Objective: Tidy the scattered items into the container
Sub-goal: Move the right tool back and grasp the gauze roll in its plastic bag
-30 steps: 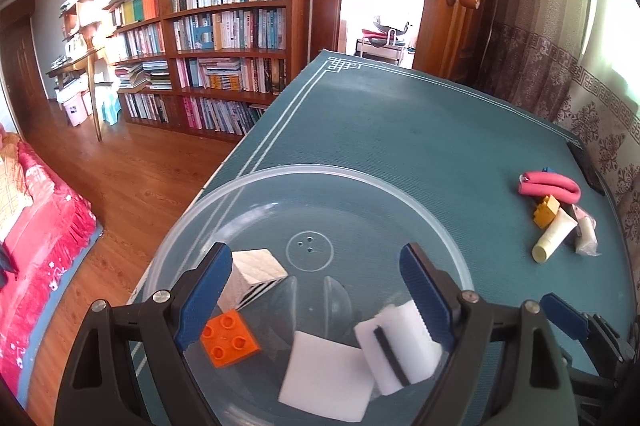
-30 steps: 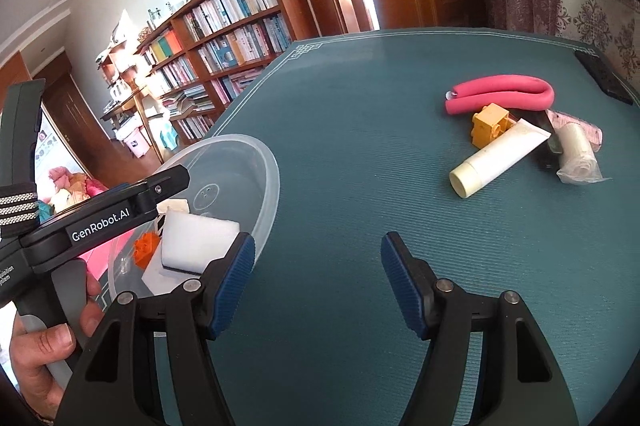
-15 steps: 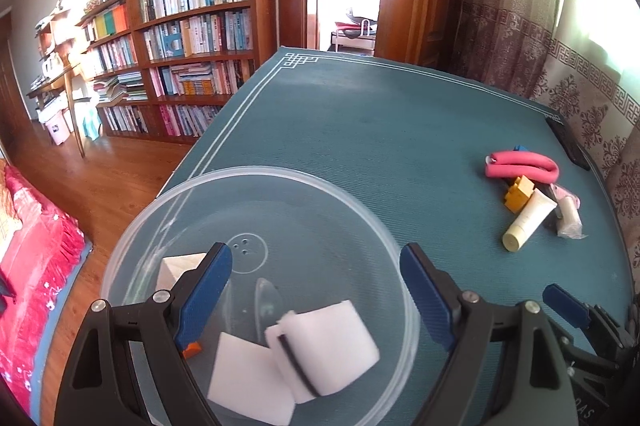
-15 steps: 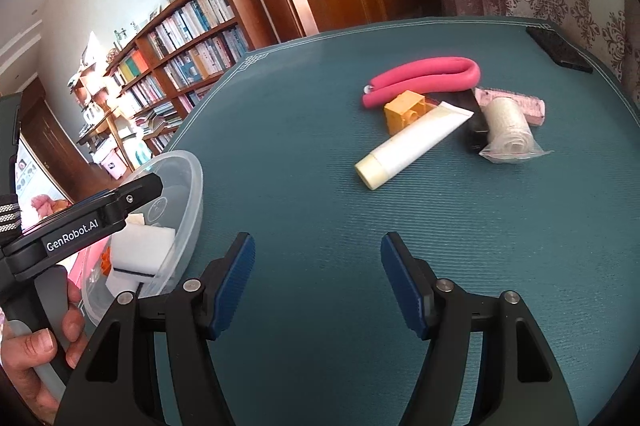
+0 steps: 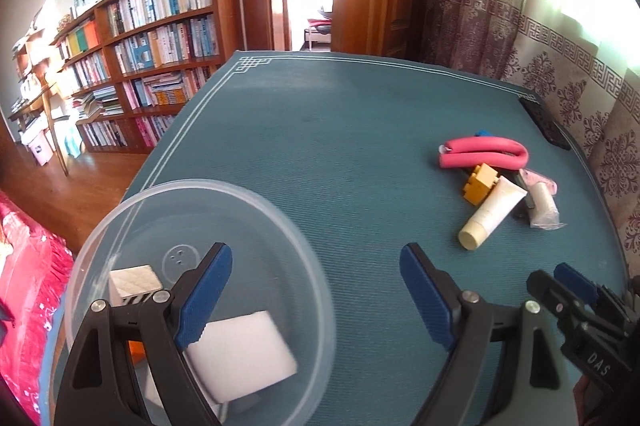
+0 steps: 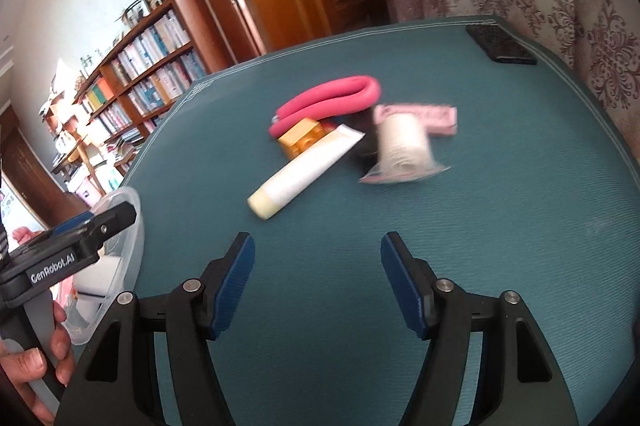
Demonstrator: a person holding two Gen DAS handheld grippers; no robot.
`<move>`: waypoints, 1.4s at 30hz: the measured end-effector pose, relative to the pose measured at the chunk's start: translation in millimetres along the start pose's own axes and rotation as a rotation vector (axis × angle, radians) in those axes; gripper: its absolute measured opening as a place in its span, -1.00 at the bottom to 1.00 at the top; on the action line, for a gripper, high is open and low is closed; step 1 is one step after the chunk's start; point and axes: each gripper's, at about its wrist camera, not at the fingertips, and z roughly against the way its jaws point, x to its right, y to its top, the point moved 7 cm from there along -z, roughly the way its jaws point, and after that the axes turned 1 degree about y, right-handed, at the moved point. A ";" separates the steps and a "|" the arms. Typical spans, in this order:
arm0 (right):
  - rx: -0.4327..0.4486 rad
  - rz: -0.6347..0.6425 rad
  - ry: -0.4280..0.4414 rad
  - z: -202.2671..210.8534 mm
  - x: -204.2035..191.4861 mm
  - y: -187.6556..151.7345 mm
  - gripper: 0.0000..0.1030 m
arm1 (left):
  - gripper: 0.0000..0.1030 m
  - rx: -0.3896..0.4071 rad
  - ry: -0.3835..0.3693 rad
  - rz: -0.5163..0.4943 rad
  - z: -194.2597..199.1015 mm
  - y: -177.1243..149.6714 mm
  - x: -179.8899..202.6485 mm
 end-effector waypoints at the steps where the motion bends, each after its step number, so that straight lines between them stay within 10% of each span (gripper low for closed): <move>1: 0.004 -0.006 -0.010 1.1 5.9 2.3 0.34 | 0.73 -0.001 -0.006 -0.008 -0.9 1.0 4.8; 42: 0.004 0.083 -0.135 -48.9 51.1 59.1 0.02 | 0.73 -0.069 -0.067 -0.117 -30.7 -1.7 71.1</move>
